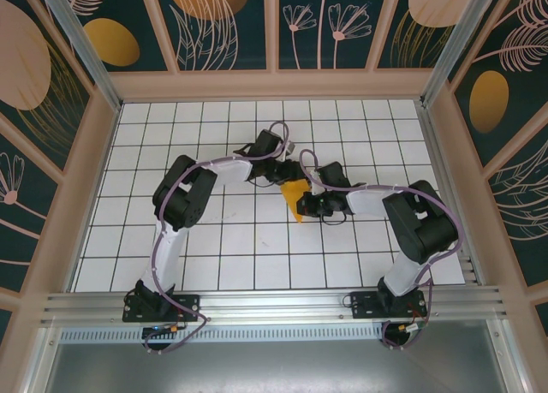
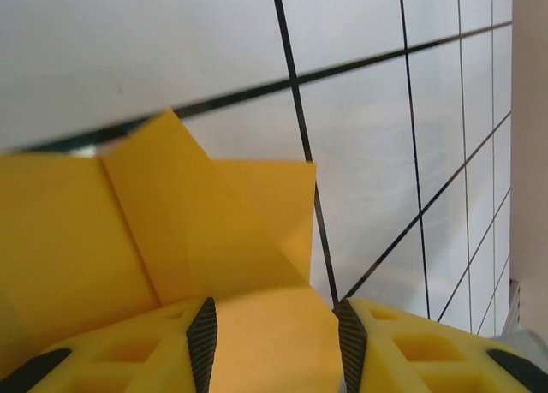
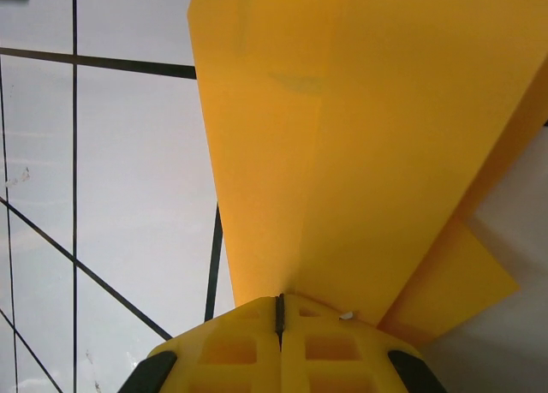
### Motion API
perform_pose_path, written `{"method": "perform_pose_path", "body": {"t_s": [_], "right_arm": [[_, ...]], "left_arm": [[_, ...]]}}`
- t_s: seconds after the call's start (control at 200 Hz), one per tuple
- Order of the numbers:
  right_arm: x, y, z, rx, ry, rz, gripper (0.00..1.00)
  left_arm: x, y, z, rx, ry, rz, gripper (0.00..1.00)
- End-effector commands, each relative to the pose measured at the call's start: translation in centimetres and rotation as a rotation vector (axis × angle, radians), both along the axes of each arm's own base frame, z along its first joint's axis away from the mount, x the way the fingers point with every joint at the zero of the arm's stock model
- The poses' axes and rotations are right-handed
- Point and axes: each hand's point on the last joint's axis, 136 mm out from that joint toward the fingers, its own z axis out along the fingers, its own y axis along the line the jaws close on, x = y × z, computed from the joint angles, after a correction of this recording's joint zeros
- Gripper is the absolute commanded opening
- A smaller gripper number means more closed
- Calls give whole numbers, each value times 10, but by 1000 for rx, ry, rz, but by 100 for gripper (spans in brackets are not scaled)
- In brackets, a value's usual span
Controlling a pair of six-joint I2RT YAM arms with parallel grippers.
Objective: Fold a paper plane with a square sheet of paper (fold left side to right side)
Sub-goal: Fourth fold the wing at the center of the table.
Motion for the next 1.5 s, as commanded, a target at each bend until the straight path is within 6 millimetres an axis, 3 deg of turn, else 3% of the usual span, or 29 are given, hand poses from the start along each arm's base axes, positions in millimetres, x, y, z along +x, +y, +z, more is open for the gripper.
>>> {"method": "perform_pose_path", "body": {"t_s": [0.0, 0.23, 0.39, 0.57, 0.731, 0.886, 1.076, 1.496], "right_arm": [[-22, -21, -36, -118, 106, -4, 0], [-24, -22, -36, -116, 107, -4, 0], [-24, -22, -35, -116, 104, -7, 0], [-22, -22, -36, -116, 104, -8, 0], [-22, -22, -39, -123, 110, -6, 0], [-23, -22, -40, -124, 114, -7, 0], [-22, -22, -39, -128, 112, -6, 0], [-24, -25, -40, -148, 115, -3, 0]], "left_arm": [[26, 13, -4, 7, -24, 38, 47], [49, 13, 2, -32, -24, 36, 48], [51, 16, 10, -33, -43, 39, 47], [37, 26, 38, -54, -94, 39, 43], [13, 16, 49, -113, -90, -28, 41], [1, -4, 41, -137, -64, -77, 41], [9, -18, 25, -122, -44, -80, 41], [43, -5, -16, 2, -35, 15, 41]]}}
